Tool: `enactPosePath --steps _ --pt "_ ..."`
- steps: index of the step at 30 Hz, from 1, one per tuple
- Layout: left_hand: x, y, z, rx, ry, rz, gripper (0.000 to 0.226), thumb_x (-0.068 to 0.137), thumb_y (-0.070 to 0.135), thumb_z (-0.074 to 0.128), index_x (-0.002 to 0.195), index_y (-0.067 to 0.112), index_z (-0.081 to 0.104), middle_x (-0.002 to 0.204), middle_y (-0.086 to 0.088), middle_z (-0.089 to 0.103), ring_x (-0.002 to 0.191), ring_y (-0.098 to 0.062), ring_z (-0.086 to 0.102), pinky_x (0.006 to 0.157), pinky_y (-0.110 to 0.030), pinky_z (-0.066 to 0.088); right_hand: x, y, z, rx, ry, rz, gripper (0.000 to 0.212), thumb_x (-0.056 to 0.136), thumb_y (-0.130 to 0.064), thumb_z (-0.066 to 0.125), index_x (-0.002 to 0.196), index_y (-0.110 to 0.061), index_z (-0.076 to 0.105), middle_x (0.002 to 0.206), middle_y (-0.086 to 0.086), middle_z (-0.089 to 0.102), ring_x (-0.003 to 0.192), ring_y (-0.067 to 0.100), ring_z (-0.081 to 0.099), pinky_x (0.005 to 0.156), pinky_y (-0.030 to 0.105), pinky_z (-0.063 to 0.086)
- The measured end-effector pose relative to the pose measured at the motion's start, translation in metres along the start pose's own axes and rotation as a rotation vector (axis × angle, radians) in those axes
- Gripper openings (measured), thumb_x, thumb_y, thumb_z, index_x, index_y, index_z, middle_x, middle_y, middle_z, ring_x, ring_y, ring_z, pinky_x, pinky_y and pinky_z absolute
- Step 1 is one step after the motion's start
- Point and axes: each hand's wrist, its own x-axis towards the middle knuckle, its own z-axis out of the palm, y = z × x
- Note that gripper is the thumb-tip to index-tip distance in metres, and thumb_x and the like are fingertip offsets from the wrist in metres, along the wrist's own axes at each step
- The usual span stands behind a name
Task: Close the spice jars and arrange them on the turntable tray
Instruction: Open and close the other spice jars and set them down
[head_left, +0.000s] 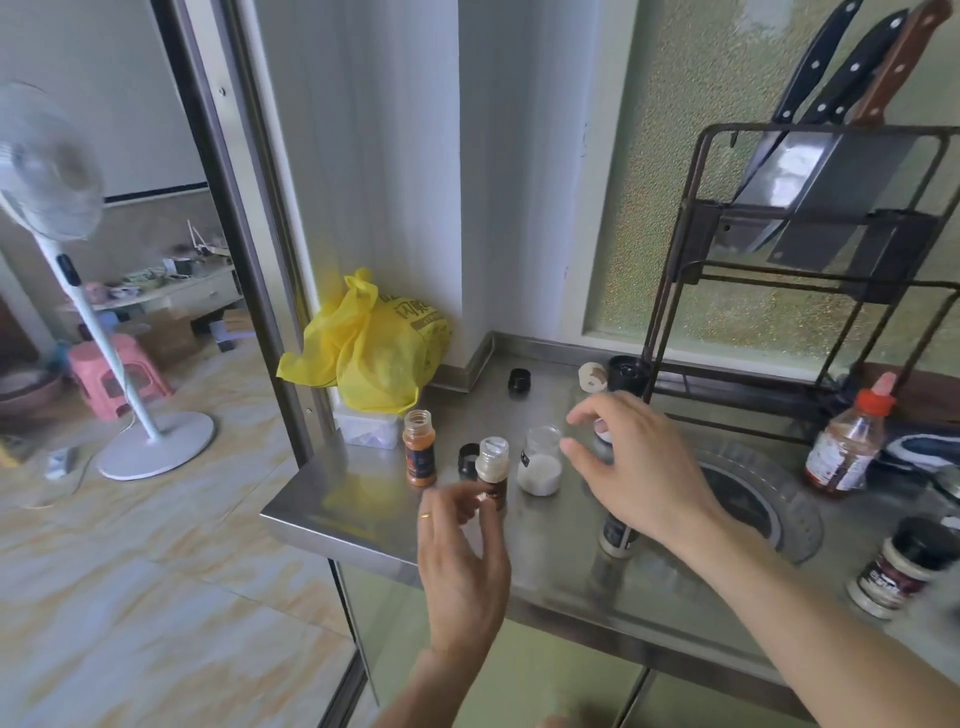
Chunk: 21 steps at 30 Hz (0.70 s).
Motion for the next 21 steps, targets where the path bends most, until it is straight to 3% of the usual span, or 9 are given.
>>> enactPosePath --steps 4,7,11,18,21 --pt "0.021 -0.02 -0.002 0.049 -0.104 -0.073 0.041 0.084 0.028 0.08 0.116 0.025 0.054 0.104 0.009 0.057 0.094 -0.013 0.056 0.085 -0.025 0.044 0.051 -0.021 0.013 0.069 -0.112 -0.051 0.008 0.092 -0.028 0.066 0.098 -0.025 0.071 0.096 -0.01 0.073 0.09 0.012 0.067 0.085 0.035 0.053" --pt "0.031 -0.029 0.01 0.087 -0.244 -0.093 0.06 0.079 0.046 0.081 0.128 0.027 0.052 0.118 0.014 0.063 0.103 -0.009 0.061 0.09 -0.025 0.048 0.093 -0.034 0.025 -0.024 -0.307 -0.026 0.013 0.091 -0.032 0.069 0.102 -0.026 0.074 0.098 -0.009 0.074 0.094 0.012 0.068 0.074 0.023 0.046" --pt "0.035 -0.035 0.021 0.069 -0.276 -0.108 0.046 0.085 0.036 0.077 0.122 0.042 0.051 0.11 0.026 0.064 0.107 -0.008 0.066 0.086 -0.022 0.047 0.134 -0.037 0.057 -0.114 -0.561 -0.064 0.02 0.086 -0.023 0.075 0.106 -0.023 0.075 0.104 -0.004 0.073 0.1 0.019 0.068 0.079 0.027 0.049" --pt "0.031 -0.036 0.024 0.099 -0.078 -0.097 0.04 0.089 0.033 0.073 0.119 0.036 0.045 0.101 0.019 0.052 0.102 -0.015 0.053 0.079 -0.018 0.033 0.151 -0.028 0.118 -0.365 -0.842 -0.157 0.06 0.073 -0.02 0.088 0.127 -0.031 0.065 0.119 0.006 0.064 0.107 0.029 0.063 0.087 0.04 0.056" --pt "0.031 -0.038 0.027 0.109 -0.068 -0.092 0.041 0.089 0.031 0.074 0.119 0.035 0.046 0.101 0.017 0.055 0.101 -0.016 0.054 0.079 -0.018 0.034 0.149 -0.035 0.133 -0.369 -0.848 -0.206 0.043 0.088 -0.008 0.071 0.127 -0.025 0.067 0.124 0.01 0.065 0.107 0.032 0.065 0.077 0.032 0.049"
